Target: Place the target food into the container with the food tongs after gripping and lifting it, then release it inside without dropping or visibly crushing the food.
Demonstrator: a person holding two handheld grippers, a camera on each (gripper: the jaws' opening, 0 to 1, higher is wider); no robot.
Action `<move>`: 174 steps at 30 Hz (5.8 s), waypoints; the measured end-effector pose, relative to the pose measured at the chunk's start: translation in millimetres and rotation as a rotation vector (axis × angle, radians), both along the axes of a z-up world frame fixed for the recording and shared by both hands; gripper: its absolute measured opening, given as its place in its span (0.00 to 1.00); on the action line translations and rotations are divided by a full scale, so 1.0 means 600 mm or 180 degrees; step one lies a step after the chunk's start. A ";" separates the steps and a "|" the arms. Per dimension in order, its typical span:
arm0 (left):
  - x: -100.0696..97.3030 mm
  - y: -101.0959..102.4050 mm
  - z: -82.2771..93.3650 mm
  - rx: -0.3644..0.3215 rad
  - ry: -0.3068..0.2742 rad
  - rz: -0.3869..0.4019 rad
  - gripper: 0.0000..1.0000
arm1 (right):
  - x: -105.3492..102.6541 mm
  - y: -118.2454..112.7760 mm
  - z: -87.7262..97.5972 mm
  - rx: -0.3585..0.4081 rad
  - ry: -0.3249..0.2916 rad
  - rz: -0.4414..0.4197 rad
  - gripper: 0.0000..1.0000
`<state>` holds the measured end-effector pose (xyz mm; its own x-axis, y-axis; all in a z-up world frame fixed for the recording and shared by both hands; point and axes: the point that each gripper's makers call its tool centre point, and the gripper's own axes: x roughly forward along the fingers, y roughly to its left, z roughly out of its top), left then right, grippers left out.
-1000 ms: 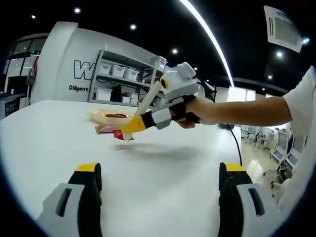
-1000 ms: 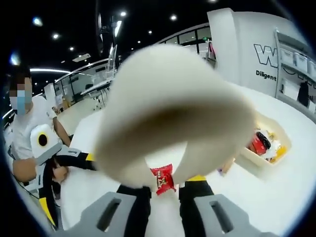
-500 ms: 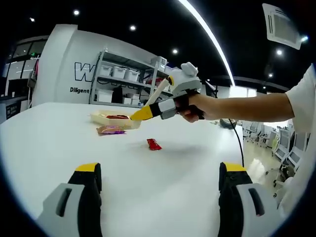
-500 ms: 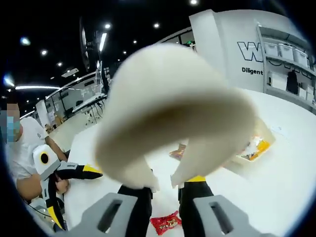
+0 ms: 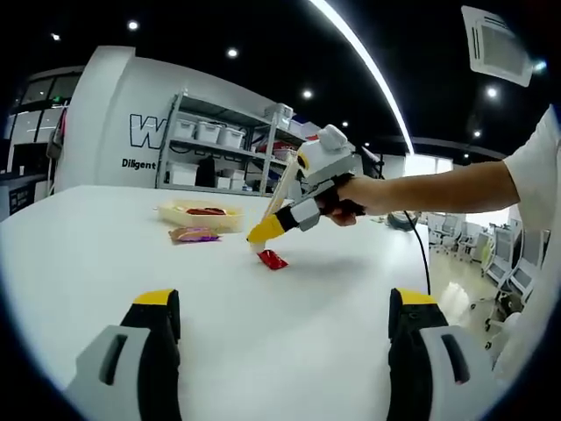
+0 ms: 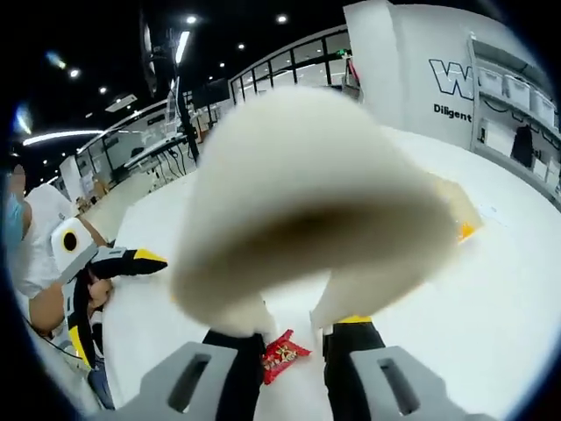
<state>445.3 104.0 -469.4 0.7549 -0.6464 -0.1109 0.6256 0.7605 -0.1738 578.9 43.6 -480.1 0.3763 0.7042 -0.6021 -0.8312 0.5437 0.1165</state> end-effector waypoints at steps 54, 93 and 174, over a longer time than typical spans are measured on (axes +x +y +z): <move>-0.004 -0.006 -0.003 -0.0040 0.0079 -0.0063 0.97 | -0.048 -0.049 -0.005 -0.0014 0.0212 -0.0038 0.21; 0.009 0.002 0.018 0.0155 -0.0039 0.0048 0.96 | 0.067 -0.069 0.171 0.0716 -0.0313 -0.0686 0.14; 0.047 0.044 0.046 -0.0211 -0.0346 0.0359 0.95 | 0.179 -0.154 0.051 0.0684 -0.0351 -0.1295 0.13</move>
